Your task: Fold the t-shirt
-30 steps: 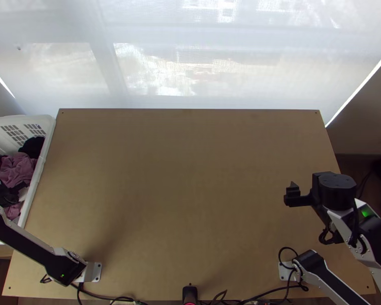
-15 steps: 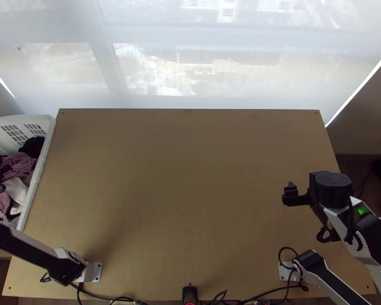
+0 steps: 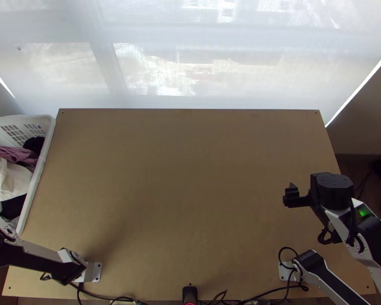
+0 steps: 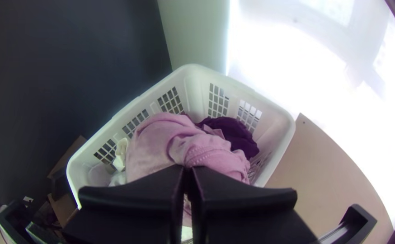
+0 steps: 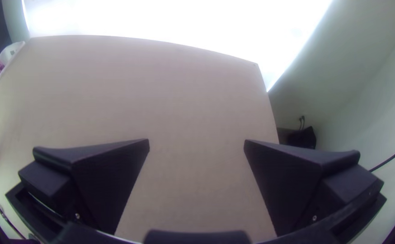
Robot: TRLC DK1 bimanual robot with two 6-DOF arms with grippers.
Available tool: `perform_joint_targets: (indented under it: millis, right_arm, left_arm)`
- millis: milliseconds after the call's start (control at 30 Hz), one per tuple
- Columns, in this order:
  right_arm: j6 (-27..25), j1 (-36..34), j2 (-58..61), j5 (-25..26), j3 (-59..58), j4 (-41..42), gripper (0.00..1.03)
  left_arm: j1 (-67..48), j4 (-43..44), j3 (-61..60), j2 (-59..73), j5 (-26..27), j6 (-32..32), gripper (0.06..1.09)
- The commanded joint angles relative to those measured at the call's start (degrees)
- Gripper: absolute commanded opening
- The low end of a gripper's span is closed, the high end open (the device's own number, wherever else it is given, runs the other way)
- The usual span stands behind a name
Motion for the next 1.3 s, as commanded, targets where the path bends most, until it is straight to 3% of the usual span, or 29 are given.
perform_joint_targets:
  millis: [0,267,400,733,1033,1100,1200,1267]
  right_arm:
    - [0.2,-0.1,-0.9,0.0,-0.1,-0.7,0.98]
    - [0.4,-0.9,-1.7,-0.1,0.3,-1.9,0.98]
    - [0.7,-1.2,-2.0,-0.1,-0.2,-2.4,0.98]
    - [0.8,-2.5,-2.2,-0.3,-0.1,-2.9,0.98]
    - [1.2,-3.3,-2.8,-0.5,-0.3,-4.0,0.98]
    - [1.2,-3.4,-2.9,-0.5,-0.4,-4.0,0.98]
    - [1.5,-3.9,-3.2,-0.7,-0.5,-4.0,0.98]
    - [1.5,-4.1,-3.4,-0.7,-0.5,-4.1,0.98]
  left_arm:
    - [-1.3,-1.9,3.2,-4.8,1.6,0.3,0.09]
    - [1.7,-2.3,0.3,-4.3,1.8,0.8,0.09]
    - [0.5,-4.0,-3.1,-9.5,8.0,0.7,0.09]
    - [-11.6,-7.9,-16.7,-21.8,12.7,-0.4,0.09]
    - [-32.2,-8.3,-33.0,-29.5,12.9,-0.3,0.10]
    - [-35.2,-8.0,-36.2,-28.8,12.6,0.3,0.18]
    - [-37.6,-8.1,-40.1,-26.1,12.3,2.5,0.53]
    - [-38.6,-8.1,-41.5,-25.2,11.2,3.0,0.67]
